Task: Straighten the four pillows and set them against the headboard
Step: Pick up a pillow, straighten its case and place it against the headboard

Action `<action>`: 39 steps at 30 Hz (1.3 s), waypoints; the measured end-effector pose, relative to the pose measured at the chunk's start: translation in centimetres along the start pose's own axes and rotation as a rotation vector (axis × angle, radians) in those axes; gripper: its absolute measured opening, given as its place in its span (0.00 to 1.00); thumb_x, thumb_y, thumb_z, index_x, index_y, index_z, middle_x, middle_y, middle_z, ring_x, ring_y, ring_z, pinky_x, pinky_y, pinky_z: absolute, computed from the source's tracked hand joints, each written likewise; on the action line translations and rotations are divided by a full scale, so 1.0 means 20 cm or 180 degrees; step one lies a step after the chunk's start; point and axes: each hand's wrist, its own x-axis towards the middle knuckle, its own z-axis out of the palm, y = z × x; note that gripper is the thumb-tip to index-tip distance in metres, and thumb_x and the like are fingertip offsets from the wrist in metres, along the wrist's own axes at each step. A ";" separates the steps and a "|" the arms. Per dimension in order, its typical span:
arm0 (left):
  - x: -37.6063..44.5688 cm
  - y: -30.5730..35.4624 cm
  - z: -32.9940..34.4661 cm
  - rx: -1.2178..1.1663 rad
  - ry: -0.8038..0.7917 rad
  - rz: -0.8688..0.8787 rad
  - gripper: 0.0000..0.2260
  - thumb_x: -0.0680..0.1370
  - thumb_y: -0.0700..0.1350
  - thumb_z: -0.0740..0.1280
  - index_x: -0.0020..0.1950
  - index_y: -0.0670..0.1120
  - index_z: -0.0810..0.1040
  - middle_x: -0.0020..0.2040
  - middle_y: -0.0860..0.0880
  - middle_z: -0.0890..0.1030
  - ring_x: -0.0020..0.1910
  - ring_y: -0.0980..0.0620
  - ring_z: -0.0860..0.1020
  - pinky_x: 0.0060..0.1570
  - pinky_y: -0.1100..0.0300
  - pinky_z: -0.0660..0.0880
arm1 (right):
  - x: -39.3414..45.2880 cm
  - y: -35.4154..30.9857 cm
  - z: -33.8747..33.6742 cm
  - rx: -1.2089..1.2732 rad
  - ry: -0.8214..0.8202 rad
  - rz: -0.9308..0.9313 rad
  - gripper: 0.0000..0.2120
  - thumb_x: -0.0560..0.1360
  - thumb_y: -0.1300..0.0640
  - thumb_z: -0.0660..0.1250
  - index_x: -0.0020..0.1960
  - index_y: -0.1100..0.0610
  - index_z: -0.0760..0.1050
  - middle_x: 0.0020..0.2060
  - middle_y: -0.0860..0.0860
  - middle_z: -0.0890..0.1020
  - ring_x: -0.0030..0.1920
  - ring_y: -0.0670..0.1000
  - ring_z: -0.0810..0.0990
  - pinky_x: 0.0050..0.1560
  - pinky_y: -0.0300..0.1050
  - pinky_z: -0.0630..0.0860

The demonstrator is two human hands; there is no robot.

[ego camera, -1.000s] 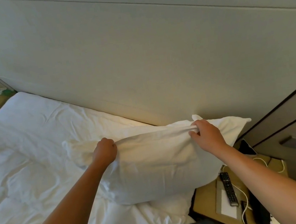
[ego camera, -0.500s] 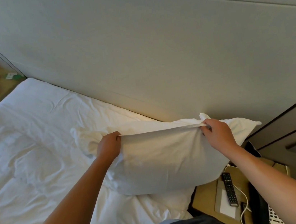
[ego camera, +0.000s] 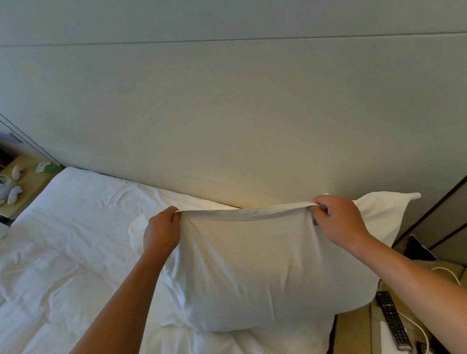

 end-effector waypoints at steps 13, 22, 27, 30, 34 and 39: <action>0.12 0.08 0.10 0.0216 -0.0468 0.0117 0.10 0.81 0.46 0.64 0.61 0.49 0.80 0.57 0.45 0.84 0.53 0.45 0.82 0.52 0.52 0.78 | 0.01 -0.11 0.19 0.0153 -0.0419 0.0170 0.12 0.81 0.56 0.66 0.39 0.55 0.81 0.34 0.50 0.84 0.38 0.53 0.82 0.45 0.56 0.80; 0.10 0.21 0.42 0.0298 -0.0978 0.0726 0.21 0.82 0.47 0.63 0.76 0.52 0.69 0.69 0.47 0.75 0.62 0.44 0.79 0.60 0.49 0.78 | -0.02 -0.04 0.16 0.0188 -0.0456 0.0282 0.11 0.80 0.53 0.67 0.41 0.52 0.83 0.34 0.49 0.85 0.40 0.53 0.85 0.47 0.55 0.82; 0.13 0.14 0.42 0.0870 -0.0962 0.0534 0.14 0.83 0.46 0.57 0.57 0.44 0.81 0.51 0.45 0.80 0.48 0.44 0.81 0.51 0.50 0.80 | -0.07 -0.06 0.18 0.0269 -0.0313 0.0246 0.10 0.81 0.54 0.68 0.44 0.50 0.85 0.35 0.46 0.85 0.40 0.50 0.84 0.47 0.53 0.82; 0.12 0.06 0.41 0.0868 -0.0769 0.0479 0.15 0.85 0.46 0.55 0.52 0.45 0.80 0.46 0.46 0.79 0.46 0.44 0.81 0.48 0.50 0.80 | -0.07 -0.08 0.19 0.0313 -0.0233 0.0225 0.11 0.81 0.54 0.68 0.43 0.50 0.85 0.34 0.46 0.85 0.39 0.48 0.83 0.46 0.51 0.81; 0.17 0.03 0.33 0.0619 -0.0372 0.0575 0.11 0.85 0.44 0.56 0.55 0.45 0.78 0.45 0.44 0.82 0.45 0.43 0.81 0.47 0.48 0.81 | -0.06 -0.14 0.21 0.0379 -0.0193 0.0247 0.16 0.81 0.54 0.66 0.35 0.48 0.80 0.30 0.46 0.83 0.35 0.47 0.80 0.41 0.48 0.78; 0.32 0.03 0.16 0.0517 -0.0064 0.0739 0.10 0.83 0.41 0.57 0.48 0.43 0.77 0.40 0.44 0.81 0.40 0.42 0.79 0.41 0.47 0.79 | 0.03 -0.23 0.25 0.0512 -0.0090 0.0272 0.18 0.82 0.55 0.66 0.33 0.50 0.78 0.30 0.46 0.83 0.32 0.47 0.79 0.36 0.45 0.74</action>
